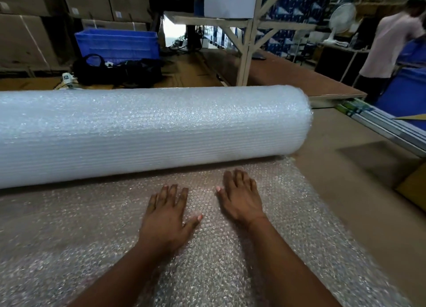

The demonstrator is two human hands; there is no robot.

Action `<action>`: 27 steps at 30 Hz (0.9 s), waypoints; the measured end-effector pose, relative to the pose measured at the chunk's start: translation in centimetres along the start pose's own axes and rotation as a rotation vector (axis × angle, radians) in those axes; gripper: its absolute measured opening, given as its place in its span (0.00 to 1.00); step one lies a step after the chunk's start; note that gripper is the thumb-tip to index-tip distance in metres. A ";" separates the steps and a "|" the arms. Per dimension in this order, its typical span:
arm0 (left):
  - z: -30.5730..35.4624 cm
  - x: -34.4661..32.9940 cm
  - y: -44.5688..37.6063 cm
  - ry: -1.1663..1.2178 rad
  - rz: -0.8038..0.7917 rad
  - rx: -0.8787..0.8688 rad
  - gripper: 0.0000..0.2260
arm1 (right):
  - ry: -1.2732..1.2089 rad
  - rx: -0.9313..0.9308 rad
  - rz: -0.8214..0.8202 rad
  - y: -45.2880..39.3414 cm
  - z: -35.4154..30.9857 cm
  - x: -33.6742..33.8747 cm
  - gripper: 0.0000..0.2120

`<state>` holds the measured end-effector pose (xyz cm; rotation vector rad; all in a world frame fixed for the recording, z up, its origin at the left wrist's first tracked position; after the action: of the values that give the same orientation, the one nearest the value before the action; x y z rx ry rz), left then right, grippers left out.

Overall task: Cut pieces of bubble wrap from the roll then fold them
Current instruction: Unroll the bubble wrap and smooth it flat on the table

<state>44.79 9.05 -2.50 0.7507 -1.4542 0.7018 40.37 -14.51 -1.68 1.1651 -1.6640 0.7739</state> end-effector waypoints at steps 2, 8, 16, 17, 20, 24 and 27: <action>0.2 -0.6 0.2 -0.009 -0.017 0.004 0.51 | 0.029 -0.008 -0.003 0.3 0.7 -0.5 0.37; 1.9 0.5 -1.1 -0.033 -0.019 0.034 0.50 | -0.061 -0.007 -0.019 -0.7 1.8 0.3 0.37; 6.6 -0.4 -3.7 -0.037 -0.023 -0.057 0.45 | 0.044 -0.055 -0.010 -0.1 5.3 0.8 0.38; 6.7 -0.4 -3.7 -0.047 -0.034 -0.052 0.46 | 0.039 -0.052 -0.021 -0.2 5.3 0.8 0.38; 7.1 0.2 -4.1 -0.078 -0.043 -0.042 0.48 | -0.026 -0.025 -0.012 -0.4 5.6 1.5 0.37; 9.1 1.1 -4.5 -0.039 0.025 -0.083 0.45 | 0.021 -0.068 0.036 -0.8 7.2 2.8 0.36; 10.7 0.8 -4.7 -0.040 0.008 -0.146 0.44 | 0.036 -0.105 0.023 -0.8 8.8 2.7 0.37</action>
<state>42.18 -2.35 -2.07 0.6496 -1.5277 0.5829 37.88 -23.35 -2.46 1.0550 -1.6706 0.7094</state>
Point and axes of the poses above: each hand's wrist, its own y-axis away from the middle knuckle, its own x-axis out of the back of the hand, z = x × y, the point moved 1 cm from there along -y, towards the middle knuckle, and after that the axes turned 9 degrees about -y, right-handed, at the moved point
